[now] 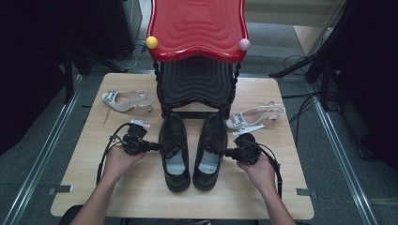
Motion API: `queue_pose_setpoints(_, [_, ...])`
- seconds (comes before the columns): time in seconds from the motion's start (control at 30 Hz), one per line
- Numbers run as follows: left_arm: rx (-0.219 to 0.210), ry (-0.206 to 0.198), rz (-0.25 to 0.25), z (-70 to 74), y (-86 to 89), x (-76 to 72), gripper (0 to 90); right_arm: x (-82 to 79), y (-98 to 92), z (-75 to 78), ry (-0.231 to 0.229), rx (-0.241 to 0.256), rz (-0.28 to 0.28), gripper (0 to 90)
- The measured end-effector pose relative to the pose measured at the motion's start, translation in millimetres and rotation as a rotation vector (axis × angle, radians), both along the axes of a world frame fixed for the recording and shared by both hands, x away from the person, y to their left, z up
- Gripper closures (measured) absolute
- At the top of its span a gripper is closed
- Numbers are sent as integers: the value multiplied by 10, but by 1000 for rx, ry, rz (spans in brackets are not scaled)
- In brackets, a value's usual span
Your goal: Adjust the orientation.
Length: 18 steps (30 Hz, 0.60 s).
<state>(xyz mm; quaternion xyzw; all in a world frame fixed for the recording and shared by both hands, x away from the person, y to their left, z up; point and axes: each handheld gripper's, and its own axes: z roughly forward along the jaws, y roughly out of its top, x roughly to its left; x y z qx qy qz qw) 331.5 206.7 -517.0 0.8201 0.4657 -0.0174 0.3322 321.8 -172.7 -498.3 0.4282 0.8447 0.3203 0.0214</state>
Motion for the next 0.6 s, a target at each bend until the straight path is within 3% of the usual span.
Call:
queue_pose_setpoints(0.23, [-9, 8, -12, -11, -32, 0, 899, 8, 8, -22, 10, 13, -7, 900])
queue_pose_setpoints(0.6, [-1, 3, -44, -43, -231, -12, 899, 43, 73, -38, 10, 28, -6, 900])
